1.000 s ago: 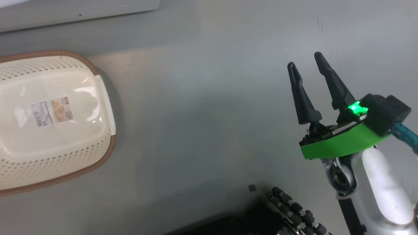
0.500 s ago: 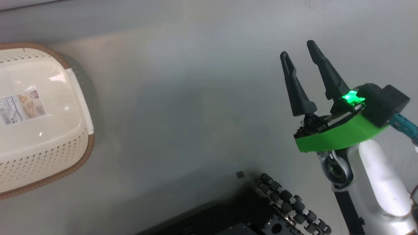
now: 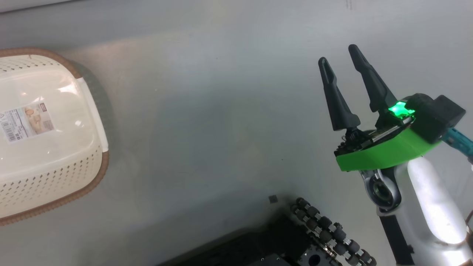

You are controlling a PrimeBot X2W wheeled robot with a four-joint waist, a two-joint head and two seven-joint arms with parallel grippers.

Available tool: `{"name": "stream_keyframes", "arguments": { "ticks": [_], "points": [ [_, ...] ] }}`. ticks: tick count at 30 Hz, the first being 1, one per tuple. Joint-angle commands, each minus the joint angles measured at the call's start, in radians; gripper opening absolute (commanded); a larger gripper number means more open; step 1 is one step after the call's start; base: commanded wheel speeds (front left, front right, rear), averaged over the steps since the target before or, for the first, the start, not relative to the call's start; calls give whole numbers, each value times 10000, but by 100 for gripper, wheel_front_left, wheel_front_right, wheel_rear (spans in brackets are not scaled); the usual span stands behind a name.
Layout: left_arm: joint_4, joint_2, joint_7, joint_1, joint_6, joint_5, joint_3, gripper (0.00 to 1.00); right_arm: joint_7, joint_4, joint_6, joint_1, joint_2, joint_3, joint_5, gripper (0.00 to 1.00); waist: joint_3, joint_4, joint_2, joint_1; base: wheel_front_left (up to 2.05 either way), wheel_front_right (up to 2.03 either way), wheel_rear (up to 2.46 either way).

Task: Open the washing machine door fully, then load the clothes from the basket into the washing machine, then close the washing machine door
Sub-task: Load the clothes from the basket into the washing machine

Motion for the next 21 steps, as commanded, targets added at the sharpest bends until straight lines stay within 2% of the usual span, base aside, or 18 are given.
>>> {"name": "stream_keyframes", "arguments": {
  "ticks": [1, 10, 21],
  "points": [
    [-171, 339, -78, -368, 6, -72, 66, 100, -65, -219, 35, 119, -3, 24, -38, 100, -72, 41, 0, 0, 0, 0, 0],
    [-87, -54, -423, 372, 6, -1120, -454, 100, -65, -313, 35, 200, -3, -436, -368, 100, -607, 505, 0, 0, 0, 0, 0],
    [-781, -489, -993, 1950, 6, -2391, -1253, 100, -65, -332, 35, 297, -3, -964, -1045, 100, -1435, 1497, 0, 0, 0, 0, 0]
  ]
}}
